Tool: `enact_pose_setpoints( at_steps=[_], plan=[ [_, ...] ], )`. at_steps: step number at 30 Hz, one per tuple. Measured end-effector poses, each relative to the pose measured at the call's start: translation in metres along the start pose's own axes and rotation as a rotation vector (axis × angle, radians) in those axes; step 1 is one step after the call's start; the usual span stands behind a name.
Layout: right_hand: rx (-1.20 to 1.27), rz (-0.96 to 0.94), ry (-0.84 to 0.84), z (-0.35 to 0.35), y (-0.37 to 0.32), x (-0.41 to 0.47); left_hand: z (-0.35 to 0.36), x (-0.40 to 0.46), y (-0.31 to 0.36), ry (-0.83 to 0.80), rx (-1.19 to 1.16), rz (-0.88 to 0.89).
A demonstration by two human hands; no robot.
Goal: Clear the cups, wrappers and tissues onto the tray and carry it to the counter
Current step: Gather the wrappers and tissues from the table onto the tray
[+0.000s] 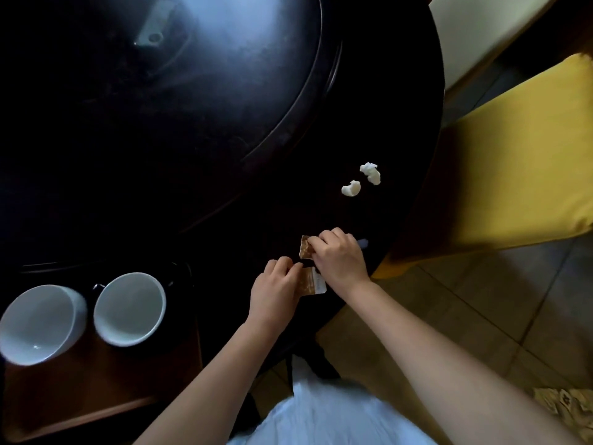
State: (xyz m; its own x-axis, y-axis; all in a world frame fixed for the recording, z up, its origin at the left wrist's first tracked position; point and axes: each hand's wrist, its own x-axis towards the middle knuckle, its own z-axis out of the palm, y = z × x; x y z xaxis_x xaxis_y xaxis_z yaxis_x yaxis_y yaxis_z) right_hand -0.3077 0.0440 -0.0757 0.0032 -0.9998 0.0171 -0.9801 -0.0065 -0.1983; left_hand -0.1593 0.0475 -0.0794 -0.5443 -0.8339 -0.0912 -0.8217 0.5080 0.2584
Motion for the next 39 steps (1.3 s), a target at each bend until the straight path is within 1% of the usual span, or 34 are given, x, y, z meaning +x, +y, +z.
enact_pose_setpoints(
  at_steps=[3,6,8,12,14,16,19,20,22,25,29,31,33,37,39],
  plan=[
    [0.08,0.028,0.007,-0.003,0.001,-0.001,0.001,0.002,0.003,-0.021,-0.068,-0.06],
    [0.214,0.052,0.035,-0.007,0.001,-0.004,0.0,0.001,0.007,-0.024,-0.248,-0.2],
    [0.343,0.091,0.108,-0.013,0.002,-0.007,-0.001,-0.002,0.008,0.025,-0.451,-0.335],
    [0.684,0.262,0.331,-0.033,0.0,-0.019,-0.008,-0.004,0.009,0.167,-0.948,-0.743],
    [0.767,0.294,0.339,-0.036,-0.005,-0.025,-0.017,0.0,0.016,0.18,-1.24,-0.866],
    [0.794,0.299,0.298,-0.033,-0.011,-0.031,-0.028,0.006,0.023,0.151,-1.451,-0.885],
    [0.803,0.348,0.241,-0.027,-0.014,-0.034,-0.041,0.012,0.031,0.058,-1.634,-0.817],
    [0.798,0.354,0.234,-0.026,-0.014,-0.034,-0.042,0.013,0.033,0.036,-1.653,-0.805],
    [0.783,0.324,0.222,-0.026,-0.014,-0.034,-0.041,0.014,0.036,0.013,-1.604,-0.804],
    [0.804,0.265,0.173,-0.026,-0.012,-0.036,-0.038,0.01,0.04,0.016,-1.545,-0.845],
    [1.018,0.355,0.007,-0.029,0.0,-0.036,-0.04,0.01,0.037,0.0,-1.538,-0.87],
    [1.086,0.395,-0.026,-0.03,0.006,-0.035,-0.038,0.009,0.033,-0.001,-1.502,-0.876],
    [1.1,0.405,-0.036,-0.031,0.012,-0.033,-0.037,0.01,0.03,-0.005,-1.465,-0.885],
    [1.047,0.385,-0.096,-0.034,0.025,-0.022,-0.034,0.011,0.032,-0.004,-1.459,-0.903],
    [0.867,0.352,-0.029,-0.033,0.037,-0.008,-0.033,0.012,0.032,0.007,-1.47,-0.91]
  ],
)
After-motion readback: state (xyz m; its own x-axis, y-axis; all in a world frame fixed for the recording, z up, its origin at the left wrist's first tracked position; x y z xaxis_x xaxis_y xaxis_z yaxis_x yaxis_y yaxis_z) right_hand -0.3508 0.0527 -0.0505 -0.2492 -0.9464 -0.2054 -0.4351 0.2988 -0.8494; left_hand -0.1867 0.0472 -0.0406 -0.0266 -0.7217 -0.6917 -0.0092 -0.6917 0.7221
